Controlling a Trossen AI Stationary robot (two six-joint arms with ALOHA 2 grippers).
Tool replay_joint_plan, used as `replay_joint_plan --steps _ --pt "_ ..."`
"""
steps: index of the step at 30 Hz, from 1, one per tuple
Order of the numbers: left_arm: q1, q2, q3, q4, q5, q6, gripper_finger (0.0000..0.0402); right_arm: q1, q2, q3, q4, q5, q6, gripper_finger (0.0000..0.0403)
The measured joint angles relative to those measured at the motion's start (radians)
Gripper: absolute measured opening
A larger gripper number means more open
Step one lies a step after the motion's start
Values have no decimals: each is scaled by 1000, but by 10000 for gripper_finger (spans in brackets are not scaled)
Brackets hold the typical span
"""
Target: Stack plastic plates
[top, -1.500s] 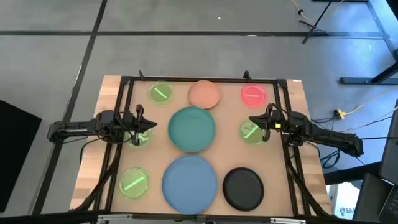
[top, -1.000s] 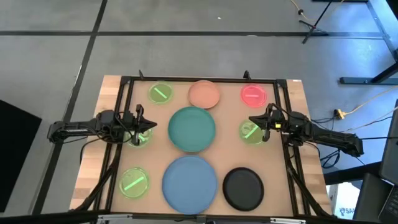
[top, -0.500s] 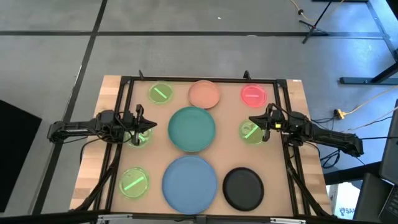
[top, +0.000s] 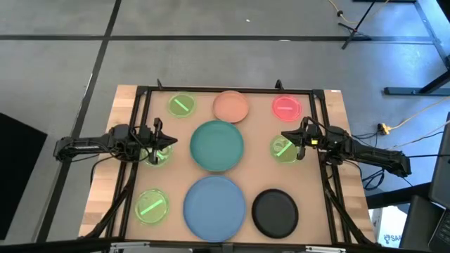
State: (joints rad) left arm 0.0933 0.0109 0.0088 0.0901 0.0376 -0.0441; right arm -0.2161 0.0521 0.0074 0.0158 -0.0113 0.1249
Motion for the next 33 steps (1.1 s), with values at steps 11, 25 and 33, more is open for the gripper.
replay_joint_plan --steps 11,25,33 --pt "0 0 0 24 -9 43 5 0 0 0 9 0 0 3" --pt "0 5 2 303 -100 64 5 0 3 0 69 20 79 3" --pt "0 178 1 239 -274 -91 1 0 21 0 154 80 79 3"
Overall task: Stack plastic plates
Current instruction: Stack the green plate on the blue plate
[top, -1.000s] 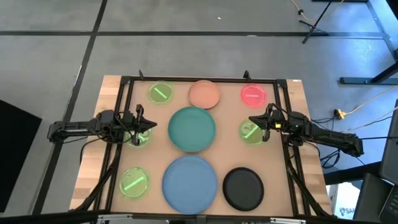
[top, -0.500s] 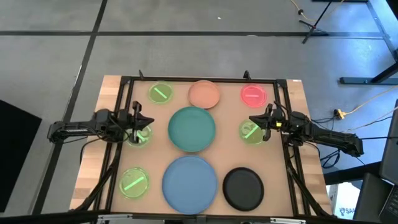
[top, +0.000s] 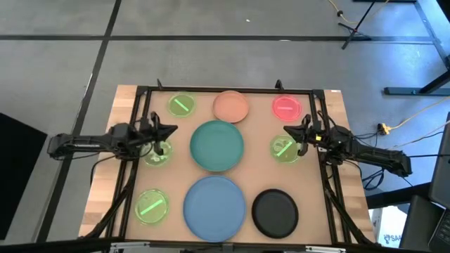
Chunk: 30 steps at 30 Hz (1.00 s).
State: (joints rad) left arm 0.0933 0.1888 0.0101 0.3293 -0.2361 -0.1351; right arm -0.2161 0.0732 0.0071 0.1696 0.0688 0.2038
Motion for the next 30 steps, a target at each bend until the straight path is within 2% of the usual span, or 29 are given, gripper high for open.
replay_joint_plan --steps 5,8,12,18,23,26,30 --pt "0 157 49 -6 -47 -42 1 0 68 0 14 143 -57 3" --pt "0 265 102 -8 -51 -42 1 0 126 0 78 185 -103 3" --pt "0 408 192 -44 -51 -41 1 0 182 0 241 186 -263 3" --pt "0 583 299 -75 -36 -37 0 0 233 0 470 189 -332 3" --pt "8 648 346 -30 -171 -48 1 0 238 0 563 182 -356 3" --pt "22 675 391 -94 -154 -71 24 0 238 0 530 182 -374 3" --pt "42 726 487 -253 -144 -150 88 0 238 0 531 182 -392 3"
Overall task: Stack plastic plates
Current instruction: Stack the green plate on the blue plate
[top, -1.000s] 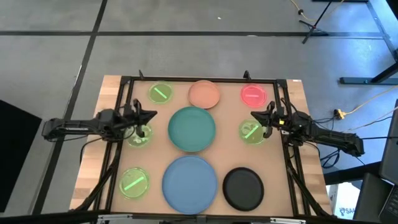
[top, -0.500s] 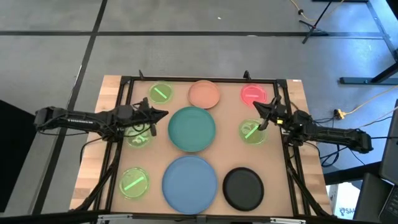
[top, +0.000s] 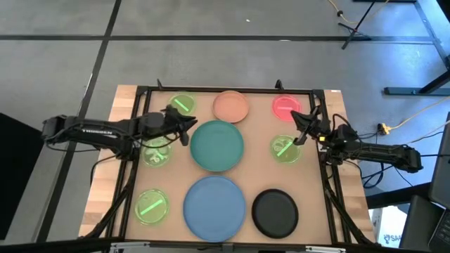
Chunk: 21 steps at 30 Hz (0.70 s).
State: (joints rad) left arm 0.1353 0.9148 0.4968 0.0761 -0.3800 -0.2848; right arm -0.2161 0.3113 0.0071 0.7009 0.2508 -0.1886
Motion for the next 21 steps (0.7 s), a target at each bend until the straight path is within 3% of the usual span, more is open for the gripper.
replay_joint_plan --steps 5,9,15,21 --pt "65 92 142 -272 -8 -173 177 0 0 0 8 0 0 3" --pt "102 184 226 -414 37 -239 222 0 0 0 9 1 0 3" --pt "113 291 245 -440 45 -270 234 0 0 0 9 1 0 3" --pt "156 404 245 -449 195 -328 217 0 0 0 10 2 0 3"
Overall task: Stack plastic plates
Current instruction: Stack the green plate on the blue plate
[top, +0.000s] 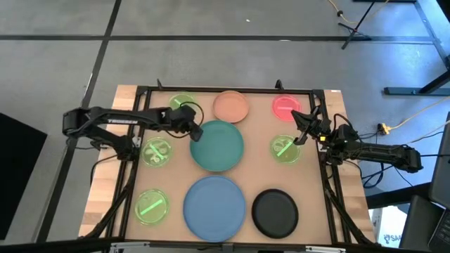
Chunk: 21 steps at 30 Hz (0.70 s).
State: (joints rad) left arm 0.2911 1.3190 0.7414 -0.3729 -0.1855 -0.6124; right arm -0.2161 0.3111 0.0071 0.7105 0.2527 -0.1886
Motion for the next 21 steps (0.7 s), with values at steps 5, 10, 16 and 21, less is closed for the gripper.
replay_joint_plan --steps 5,10,16,21 --pt "14 83 0 -4 20 -10 213 0 0 0 0 0 0 3" --pt "15 149 0 -15 15 -9 213 0 0 0 0 1 -3 3" --pt "14 202 0 -10 47 -5 208 0 0 0 5 8 -3 3" --pt "14 202 -1 4 51 -3 172 0 0 0 5 30 -4 3"
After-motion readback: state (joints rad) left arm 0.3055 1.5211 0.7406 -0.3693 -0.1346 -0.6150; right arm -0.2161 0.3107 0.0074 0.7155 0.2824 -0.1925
